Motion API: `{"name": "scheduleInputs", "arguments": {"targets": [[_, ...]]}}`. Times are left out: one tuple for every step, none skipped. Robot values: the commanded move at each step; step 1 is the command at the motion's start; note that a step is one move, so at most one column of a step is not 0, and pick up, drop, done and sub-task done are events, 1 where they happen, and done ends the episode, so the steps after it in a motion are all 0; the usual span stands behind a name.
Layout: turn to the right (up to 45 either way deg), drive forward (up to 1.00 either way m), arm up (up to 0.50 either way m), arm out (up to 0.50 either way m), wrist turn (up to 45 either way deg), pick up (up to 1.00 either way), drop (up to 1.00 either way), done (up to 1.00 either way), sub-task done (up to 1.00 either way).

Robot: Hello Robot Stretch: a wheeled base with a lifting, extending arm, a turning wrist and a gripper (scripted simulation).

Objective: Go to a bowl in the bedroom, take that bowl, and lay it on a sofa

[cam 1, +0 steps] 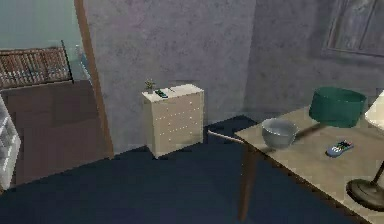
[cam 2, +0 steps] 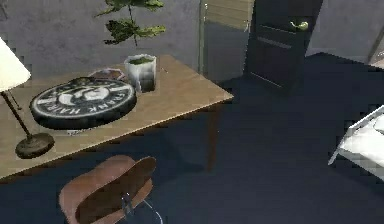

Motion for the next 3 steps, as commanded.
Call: {"name": "scheduleInputs", "arguments": {"targets": [[0.0, 1.00, 0.00, 0.00, 0.0, 0.00, 0.00, 0.00, 0.00], [0.0, 0.00, 0.50, 0.00, 0.0, 0.00, 0.00, 0.00, 0.00], [0.0, 0.00, 0.38, 0.00, 0.0, 0.00, 0.00, 0.00, 0.00]]}}
